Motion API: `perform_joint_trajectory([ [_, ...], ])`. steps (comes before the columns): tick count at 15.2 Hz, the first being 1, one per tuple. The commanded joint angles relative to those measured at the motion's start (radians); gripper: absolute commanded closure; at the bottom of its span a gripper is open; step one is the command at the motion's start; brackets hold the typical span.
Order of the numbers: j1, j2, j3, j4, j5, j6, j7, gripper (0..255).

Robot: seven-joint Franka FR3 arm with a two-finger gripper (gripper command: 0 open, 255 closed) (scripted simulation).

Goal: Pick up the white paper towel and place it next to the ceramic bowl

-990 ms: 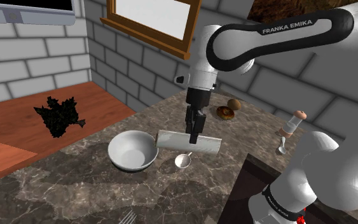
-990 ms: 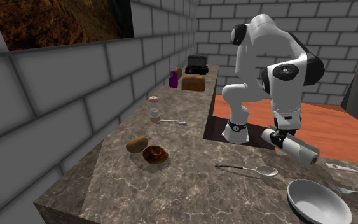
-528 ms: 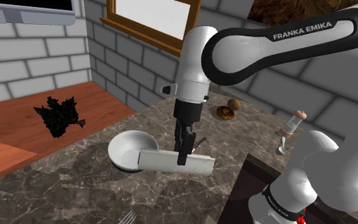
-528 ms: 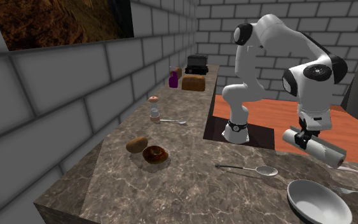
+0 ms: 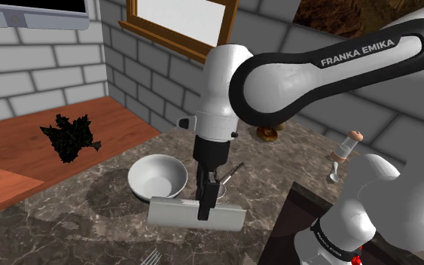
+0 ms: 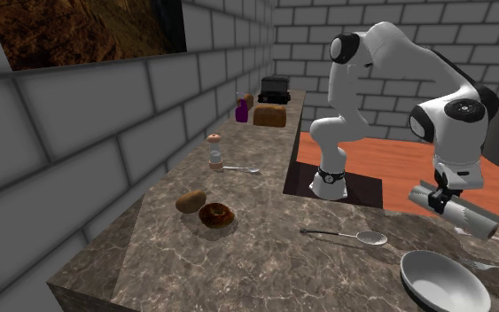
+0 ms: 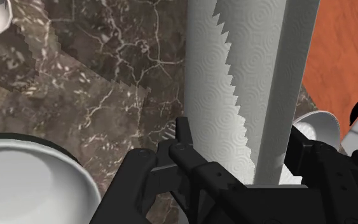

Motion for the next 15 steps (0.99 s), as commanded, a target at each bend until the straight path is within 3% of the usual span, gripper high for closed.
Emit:
perform_joint_trajectory([
  [1,0.003,0.013,0.003,-0.013,0.006,0.025,-0.009,255],
  [15,0.015,0.139,0.014,-0.081,0.059,0.207,-0.095,255],
])
